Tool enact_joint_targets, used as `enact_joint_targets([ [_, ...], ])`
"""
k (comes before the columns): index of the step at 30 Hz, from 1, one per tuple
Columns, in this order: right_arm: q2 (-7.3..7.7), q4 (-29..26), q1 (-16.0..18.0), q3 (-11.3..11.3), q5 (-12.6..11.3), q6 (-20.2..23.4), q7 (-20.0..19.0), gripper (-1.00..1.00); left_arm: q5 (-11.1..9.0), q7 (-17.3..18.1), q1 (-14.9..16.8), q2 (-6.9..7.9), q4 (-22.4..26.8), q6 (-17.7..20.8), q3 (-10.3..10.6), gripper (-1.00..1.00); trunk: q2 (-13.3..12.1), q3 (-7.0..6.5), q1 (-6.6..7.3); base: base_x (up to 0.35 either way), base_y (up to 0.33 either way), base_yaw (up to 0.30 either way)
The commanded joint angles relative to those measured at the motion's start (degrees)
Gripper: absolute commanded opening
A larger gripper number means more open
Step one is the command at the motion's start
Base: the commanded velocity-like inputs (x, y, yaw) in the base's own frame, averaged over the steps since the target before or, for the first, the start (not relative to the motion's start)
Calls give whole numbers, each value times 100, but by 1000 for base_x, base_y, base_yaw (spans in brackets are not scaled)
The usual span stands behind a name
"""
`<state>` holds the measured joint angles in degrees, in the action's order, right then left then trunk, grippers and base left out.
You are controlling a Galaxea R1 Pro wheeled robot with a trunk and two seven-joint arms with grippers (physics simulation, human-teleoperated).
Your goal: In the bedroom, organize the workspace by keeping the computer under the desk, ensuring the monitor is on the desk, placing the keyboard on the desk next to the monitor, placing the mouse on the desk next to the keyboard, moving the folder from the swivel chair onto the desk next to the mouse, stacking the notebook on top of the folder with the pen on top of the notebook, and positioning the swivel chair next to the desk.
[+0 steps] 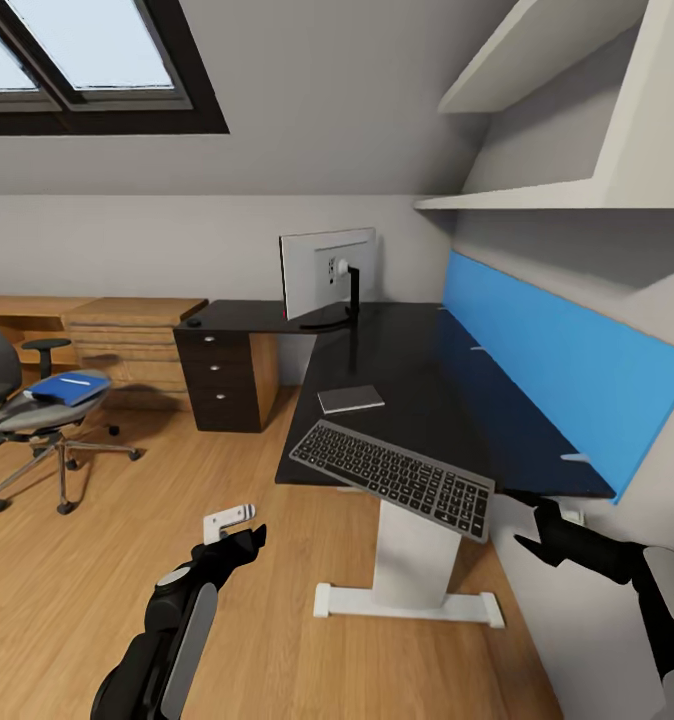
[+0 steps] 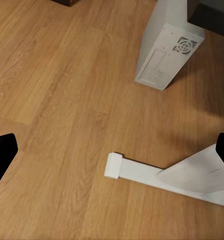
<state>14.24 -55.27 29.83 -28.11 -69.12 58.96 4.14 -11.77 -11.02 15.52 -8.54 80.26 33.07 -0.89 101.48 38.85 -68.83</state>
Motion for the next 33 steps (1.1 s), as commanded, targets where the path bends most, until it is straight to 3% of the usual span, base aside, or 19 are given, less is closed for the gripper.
enact_joint_targets([
  [1,-1,0,5,-8,-49,25,43,100,-61,-41,3,-4,7,24,-2,100,45,24,-22,0,0,0],
  [6,-3,6,5,33,-56,27,43,100,-62,-38,3,-7,7,24,-1,100,165,78,-88,0,0,0],
  [10,-12,6,5,268,-63,25,40,100,-62,-33,3,-2,7,23,-4,100,165,78,-88,0,0,0],
  [16,-22,0,5,395,-66,24,37,100,-69,-6,3,7,-8,17,5,100,165,78,-88,2,2,0],
  [33,-26,-10,5,499,-67,19,34,100,-71,-10,3,10,-53,15,10,100,165,78,-88,67,70,0],
])
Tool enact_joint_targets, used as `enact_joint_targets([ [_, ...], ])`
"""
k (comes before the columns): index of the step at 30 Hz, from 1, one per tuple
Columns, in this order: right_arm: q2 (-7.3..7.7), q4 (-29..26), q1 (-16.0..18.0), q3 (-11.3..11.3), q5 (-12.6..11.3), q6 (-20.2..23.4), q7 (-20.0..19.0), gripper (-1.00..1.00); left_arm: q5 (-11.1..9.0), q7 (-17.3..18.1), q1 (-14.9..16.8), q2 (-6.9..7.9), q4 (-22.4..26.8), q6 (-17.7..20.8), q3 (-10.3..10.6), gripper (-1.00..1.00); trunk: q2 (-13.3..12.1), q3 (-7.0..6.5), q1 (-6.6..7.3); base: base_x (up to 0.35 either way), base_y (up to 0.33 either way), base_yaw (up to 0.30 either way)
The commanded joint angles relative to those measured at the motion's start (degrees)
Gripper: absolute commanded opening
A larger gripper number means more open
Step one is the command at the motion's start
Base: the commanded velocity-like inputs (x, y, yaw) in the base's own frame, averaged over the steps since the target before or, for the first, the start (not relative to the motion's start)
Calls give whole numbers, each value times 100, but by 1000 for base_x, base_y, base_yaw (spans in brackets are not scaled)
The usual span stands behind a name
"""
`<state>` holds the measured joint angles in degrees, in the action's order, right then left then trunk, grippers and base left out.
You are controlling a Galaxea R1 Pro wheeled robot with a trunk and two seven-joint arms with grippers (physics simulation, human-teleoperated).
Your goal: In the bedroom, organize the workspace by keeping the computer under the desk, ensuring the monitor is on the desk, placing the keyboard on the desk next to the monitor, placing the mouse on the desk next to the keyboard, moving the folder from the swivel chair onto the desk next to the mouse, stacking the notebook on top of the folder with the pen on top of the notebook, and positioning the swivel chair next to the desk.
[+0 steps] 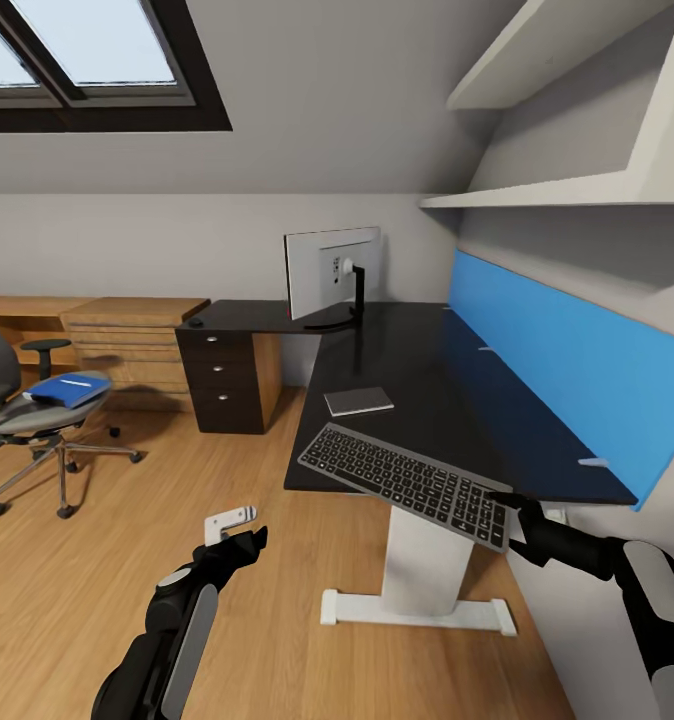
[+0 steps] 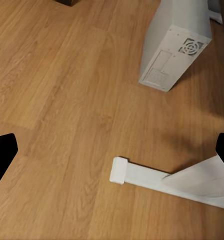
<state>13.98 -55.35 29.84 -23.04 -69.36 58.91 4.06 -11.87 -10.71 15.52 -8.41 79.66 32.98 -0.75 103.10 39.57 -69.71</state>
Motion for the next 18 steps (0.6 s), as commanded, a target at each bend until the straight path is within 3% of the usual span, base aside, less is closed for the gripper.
enact_joint_targets([
  [1,-1,-4,4,-8,-42,24,43,100,-61,-41,3,-3,7,24,-4,100,3,6,0,6,6,0],
  [7,-1,-17,4,27,-42,24,43,100,-61,-44,3,-3,6,24,-5,100,3,6,0,2,2,0],
  [8,-1,-18,4,44,-42,24,43,-100,-61,-44,3,-3,6,24,-4,100,3,6,0,0,0,0],
  [9,5,-44,4,222,-42,24,36,-100,-61,-45,3,-3,6,26,-4,100,3,6,0,0,0,0],
  [13,8,-63,4,413,-39,9,34,-100,-61,-45,3,-3,6,27,-5,100,3,6,0,0,0,0],
  [18,8,-63,4,444,-34,5,34,-100,-61,-45,3,-3,6,29,-7,100,3,6,0,0,0,0],
])
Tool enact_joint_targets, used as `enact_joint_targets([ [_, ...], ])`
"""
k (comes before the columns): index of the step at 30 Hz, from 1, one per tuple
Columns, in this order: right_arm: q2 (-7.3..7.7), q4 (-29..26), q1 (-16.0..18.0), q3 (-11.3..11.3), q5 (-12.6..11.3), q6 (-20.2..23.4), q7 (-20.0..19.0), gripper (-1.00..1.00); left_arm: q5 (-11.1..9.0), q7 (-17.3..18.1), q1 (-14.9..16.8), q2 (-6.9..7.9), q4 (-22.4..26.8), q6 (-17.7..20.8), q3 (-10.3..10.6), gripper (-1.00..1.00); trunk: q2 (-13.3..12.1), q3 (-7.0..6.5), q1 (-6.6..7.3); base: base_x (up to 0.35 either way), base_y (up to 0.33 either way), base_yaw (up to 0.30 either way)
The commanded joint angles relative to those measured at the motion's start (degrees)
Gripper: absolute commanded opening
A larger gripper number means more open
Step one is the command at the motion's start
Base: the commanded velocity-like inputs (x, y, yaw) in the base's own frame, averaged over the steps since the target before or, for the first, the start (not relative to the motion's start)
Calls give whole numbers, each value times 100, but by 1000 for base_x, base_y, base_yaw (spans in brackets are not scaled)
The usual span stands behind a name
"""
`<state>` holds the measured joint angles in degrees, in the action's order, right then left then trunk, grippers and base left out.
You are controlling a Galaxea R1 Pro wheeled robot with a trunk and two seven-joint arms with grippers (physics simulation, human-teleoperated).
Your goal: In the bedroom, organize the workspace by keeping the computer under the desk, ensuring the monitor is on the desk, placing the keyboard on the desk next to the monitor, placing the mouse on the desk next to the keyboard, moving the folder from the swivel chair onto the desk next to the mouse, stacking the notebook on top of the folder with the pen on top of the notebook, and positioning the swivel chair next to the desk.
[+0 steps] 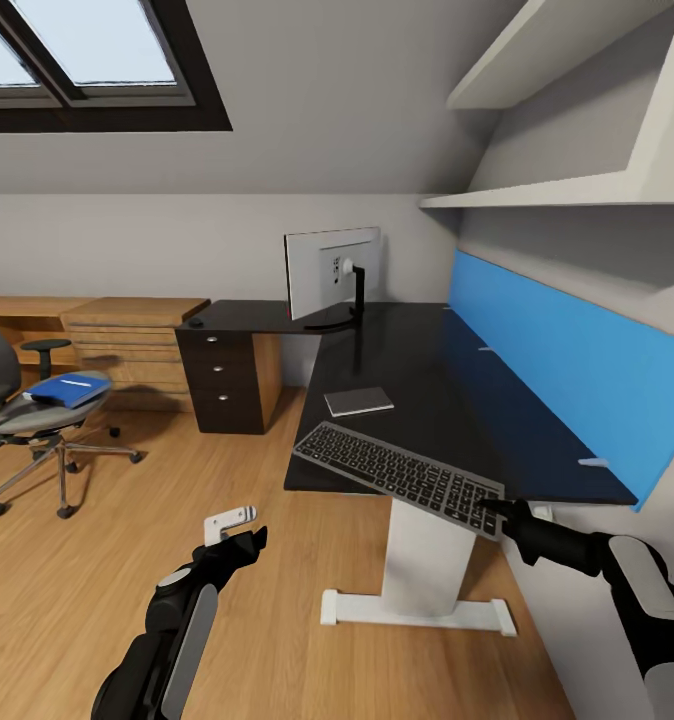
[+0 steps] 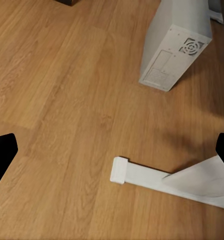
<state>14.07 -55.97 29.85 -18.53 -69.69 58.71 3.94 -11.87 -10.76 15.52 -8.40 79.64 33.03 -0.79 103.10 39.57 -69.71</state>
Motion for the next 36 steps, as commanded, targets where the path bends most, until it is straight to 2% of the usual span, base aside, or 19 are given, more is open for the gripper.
enact_joint_targets([
  [1,-1,-5,4,-5,3,27,45,-100,-61,-40,3,-3,7,26,-6,100,-37,-12,22,0,0,0],
  [4,-12,-178,4,51,21,20,45,-100,-61,-42,3,-3,7,26,-7,100,-158,-66,88,0,0,0],
  [7,-28,-522,4,322,25,19,45,-100,-61,-47,3,-3,7,28,-7,100,-278,-120,154,0,0,0],
  [10,-43,-680,4,474,20,18,44,-100,-61,-52,3,-3,7,28,-5,100,-398,-174,220,0,0,0],
  [16,-53,-809,4,573,17,10,-76,-100,-61,-54,3,-3,7,26,-6,100,-639,-281,352,0,0,0],
  [18,-83,-849,4,720,27,-16,-272,-100,-61,-51,3,-3,7,28,-5,100,-719,-317,396,0,0,0],
  [21,-110,-878,4,912,32,-59,-366,-100,-60,-48,3,-5,-1,28,-2,100,-839,-371,462,0,0,0],
  [28,-256,-1224,4,1099,34,-251,-410,-100,-61,-41,3,-6,-125,28,0,100,-1120,-497,615,0,0,0],
  [29,-301,-1287,4,1151,39,-266,-411,-100,-61,-40,3,-5,-131,28,0,100,-1120,-497,615,0,0,0],
  [31,-510,-1366,4,1211,52,-348,-411,-100,-61,-38,3,-4,-139,24,0,100,-1120,-497,615,0,0,0],
  [32,-565,-1374,4,1217,54,-380,-411,-100,-61,-37,3,-4,-139,23,-2,100,-1120,-497,615,0,0,0],
  [36,-988,-1398,-34,1237,73,-951,-412,-100,-61,-30,3,-3,-142,20,-1,100,-1120,-497,615,0,0,0],
])
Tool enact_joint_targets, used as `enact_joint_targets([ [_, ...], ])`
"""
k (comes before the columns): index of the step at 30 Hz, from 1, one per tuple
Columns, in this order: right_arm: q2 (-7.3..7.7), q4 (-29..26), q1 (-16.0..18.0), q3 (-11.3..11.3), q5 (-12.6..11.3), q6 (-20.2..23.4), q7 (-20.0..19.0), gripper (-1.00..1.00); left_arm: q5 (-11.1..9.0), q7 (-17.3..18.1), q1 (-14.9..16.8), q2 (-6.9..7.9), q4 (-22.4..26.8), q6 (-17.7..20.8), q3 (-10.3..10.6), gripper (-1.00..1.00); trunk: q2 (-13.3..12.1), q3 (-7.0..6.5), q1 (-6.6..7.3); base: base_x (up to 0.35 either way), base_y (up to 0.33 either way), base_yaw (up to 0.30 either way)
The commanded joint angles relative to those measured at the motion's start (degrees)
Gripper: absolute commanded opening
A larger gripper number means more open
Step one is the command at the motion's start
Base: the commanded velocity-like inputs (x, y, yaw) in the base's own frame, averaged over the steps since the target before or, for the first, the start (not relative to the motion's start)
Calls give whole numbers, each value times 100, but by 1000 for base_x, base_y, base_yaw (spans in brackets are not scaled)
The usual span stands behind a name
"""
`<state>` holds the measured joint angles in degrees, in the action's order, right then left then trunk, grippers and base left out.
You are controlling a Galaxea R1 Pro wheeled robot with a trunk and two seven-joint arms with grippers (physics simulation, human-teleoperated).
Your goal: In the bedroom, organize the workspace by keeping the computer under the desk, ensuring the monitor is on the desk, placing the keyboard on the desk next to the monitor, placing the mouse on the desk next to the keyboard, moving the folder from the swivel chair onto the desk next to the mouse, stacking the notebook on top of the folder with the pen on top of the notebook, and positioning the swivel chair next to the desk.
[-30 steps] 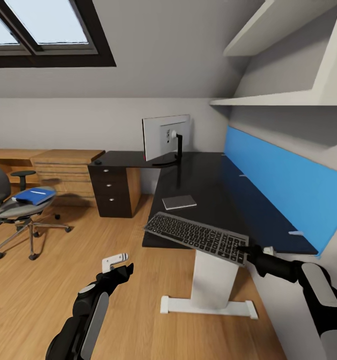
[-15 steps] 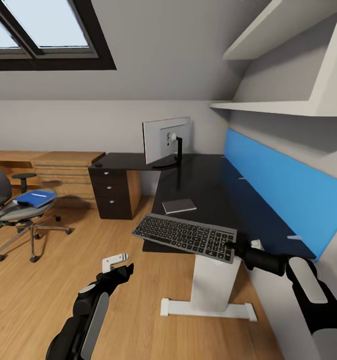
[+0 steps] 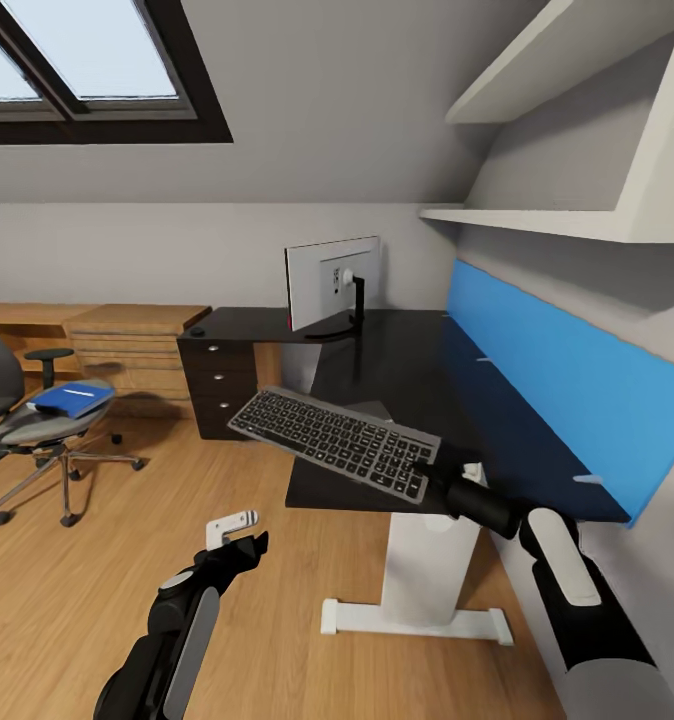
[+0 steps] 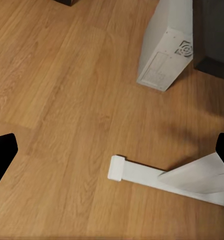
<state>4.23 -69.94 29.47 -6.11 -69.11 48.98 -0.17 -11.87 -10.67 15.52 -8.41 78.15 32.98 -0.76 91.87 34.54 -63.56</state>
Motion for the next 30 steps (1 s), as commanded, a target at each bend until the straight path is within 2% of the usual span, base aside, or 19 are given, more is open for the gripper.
enact_joint_targets([
  [1,-50,-3,-23,-4,18,-85,2,-100,-61,-38,3,-3,7,24,-4,100,3,6,0,0,0,0],
  [6,-545,-166,-514,34,44,-1402,4,-100,-61,-20,3,-3,7,24,-3,100,3,6,0,28,19,0],
  [7,-581,-191,-552,38,55,-1514,5,-100,-61,-19,3,-3,7,24,-3,100,3,6,0,127,99,0],
  [8,-701,-249,-676,119,139,-1837,10,-100,-61,-16,3,-3,7,24,-3,100,3,6,0,195,161,0],
  [10,-769,-263,-738,271,234,-2035,27,-100,-61,-15,3,-3,7,24,-3,100,3,6,0,218,181,0],
  [13,-810,-226,-773,544,299,-2323,18,-100,-61,-13,3,-3,7,24,-3,100,3,6,0,234,198,0],
  [14,-810,-218,-780,773,316,-2453,6,-100,-61,-13,3,-3,7,24,-3,100,3,6,0,240,206,0],
  [16,-819,-208,-783,901,301,-2509,4,-100,-61,-14,3,-3,7,24,-3,100,3,6,0,241,207,0],
  [21,-834,-190,-785,992,272,-2539,8,-100,-61,-14,3,-3,7,24,-3,100,3,6,0,242,208,0],
  [30,-829,-187,-785,991,269,-2546,9,-100,-61,-8,3,-3,7,24,-4,100,3,6,0,242,228,0],
])
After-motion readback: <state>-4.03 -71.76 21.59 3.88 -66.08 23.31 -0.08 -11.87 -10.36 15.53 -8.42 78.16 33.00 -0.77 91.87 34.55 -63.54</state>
